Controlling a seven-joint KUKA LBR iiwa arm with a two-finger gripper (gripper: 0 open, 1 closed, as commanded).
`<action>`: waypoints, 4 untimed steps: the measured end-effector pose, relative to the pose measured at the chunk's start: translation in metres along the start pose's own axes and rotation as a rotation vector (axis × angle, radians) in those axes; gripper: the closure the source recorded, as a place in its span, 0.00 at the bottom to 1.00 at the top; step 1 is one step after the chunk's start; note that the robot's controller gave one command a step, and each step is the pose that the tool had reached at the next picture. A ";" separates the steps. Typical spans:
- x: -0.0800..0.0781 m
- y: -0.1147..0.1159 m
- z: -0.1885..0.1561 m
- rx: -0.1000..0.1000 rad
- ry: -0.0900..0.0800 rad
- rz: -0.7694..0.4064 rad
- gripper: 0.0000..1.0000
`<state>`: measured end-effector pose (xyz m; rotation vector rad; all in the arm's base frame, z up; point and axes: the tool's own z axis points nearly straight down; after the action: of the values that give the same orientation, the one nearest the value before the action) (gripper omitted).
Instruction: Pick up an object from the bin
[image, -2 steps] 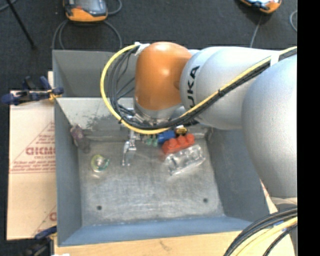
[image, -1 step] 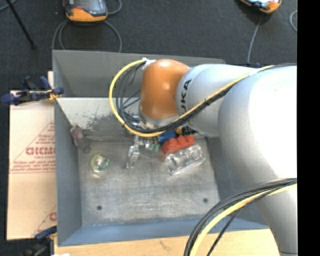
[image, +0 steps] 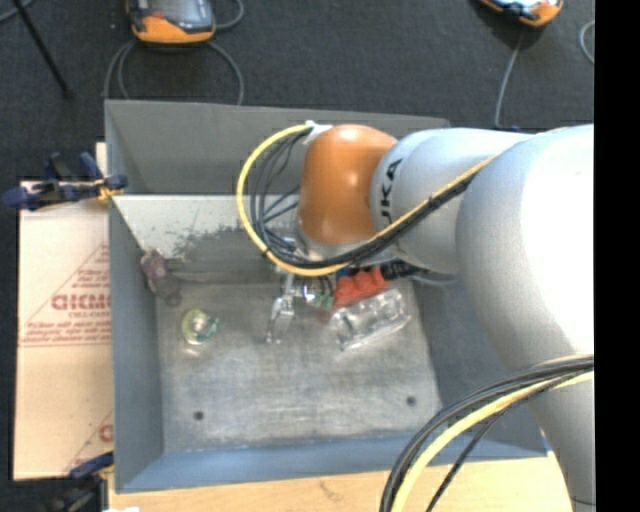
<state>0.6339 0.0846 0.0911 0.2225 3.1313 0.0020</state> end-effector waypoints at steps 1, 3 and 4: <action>-0.006 -0.064 0.016 -0.006 -0.010 0.058 0.00; -0.032 -0.076 0.010 0.002 0.005 0.117 0.00; -0.025 -0.131 0.011 -0.003 -0.001 -0.035 0.00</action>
Offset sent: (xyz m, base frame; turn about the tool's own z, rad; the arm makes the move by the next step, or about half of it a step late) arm -0.0074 -0.0634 -0.0211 0.0529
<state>0.6403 -0.0490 0.0798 0.1678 3.1332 0.0058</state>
